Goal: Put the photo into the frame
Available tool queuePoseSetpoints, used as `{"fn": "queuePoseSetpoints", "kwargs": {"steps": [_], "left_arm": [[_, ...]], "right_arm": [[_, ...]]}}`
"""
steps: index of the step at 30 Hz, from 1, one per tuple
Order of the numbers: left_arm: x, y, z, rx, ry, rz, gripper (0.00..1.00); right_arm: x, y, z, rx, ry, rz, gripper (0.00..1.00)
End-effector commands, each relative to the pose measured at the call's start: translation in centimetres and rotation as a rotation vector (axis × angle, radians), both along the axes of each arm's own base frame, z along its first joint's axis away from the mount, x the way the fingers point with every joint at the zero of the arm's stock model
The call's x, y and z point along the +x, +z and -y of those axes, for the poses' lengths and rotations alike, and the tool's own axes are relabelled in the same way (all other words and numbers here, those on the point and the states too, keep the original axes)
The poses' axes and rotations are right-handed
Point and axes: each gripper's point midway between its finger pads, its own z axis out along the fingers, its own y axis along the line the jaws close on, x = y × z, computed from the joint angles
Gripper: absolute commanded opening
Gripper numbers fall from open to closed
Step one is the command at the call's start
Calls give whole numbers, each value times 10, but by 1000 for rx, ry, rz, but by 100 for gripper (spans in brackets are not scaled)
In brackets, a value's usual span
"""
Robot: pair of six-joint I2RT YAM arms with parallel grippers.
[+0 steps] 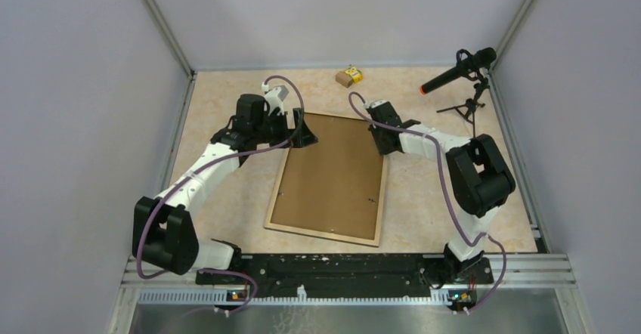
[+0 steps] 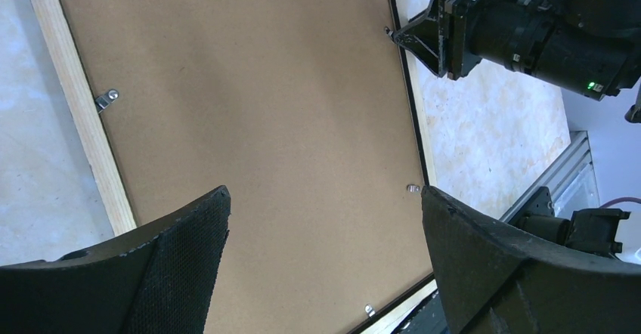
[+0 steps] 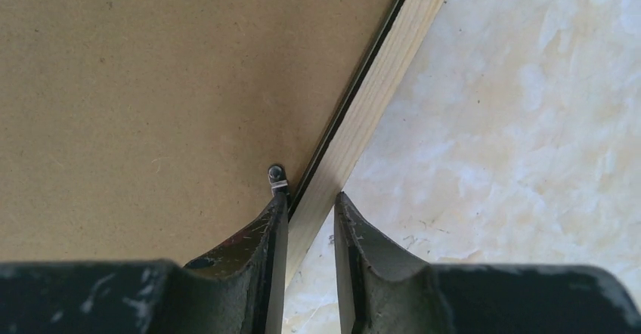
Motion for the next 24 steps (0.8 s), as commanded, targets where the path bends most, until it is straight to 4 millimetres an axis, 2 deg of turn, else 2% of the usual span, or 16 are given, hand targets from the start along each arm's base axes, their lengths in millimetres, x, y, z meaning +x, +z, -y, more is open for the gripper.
{"fn": "queuePoseSetpoints", "kwargs": {"steps": [1, 3, 4, 5, 7, 9, 12, 17, 24], "left_arm": [[3, 6, 6, -36, -27, 33, 98], [2, 5, 7, -42, -36, 31, 98], [3, 4, 8, -41, -36, 27, 99], [3, 4, 8, -42, -36, 27, 98], [2, 4, 8, -44, -39, 25, 98], [2, 4, 8, -44, -41, 23, 98], [3, 3, 8, -37, -39, 24, 98], [5, 2, 4, -22, -27, 27, 98], [5, -1, 5, -25, -30, 14, 98]], "right_arm": [[-6, -14, 4, -84, 33, -51, 0], [-8, 2, -1, -23, -32, -53, 0], [-9, 10, -3, 1, -59, -47, 3], [-11, 19, -3, 20, -82, -47, 13], [-13, 34, -6, 59, -108, -42, 25], [-14, 48, -9, 92, -129, -28, 33], [-16, 58, -8, 119, -152, -9, 42], [-15, 54, -3, 105, -179, -2, 56], [-7, 36, -8, 86, -152, -11, 55]]}}
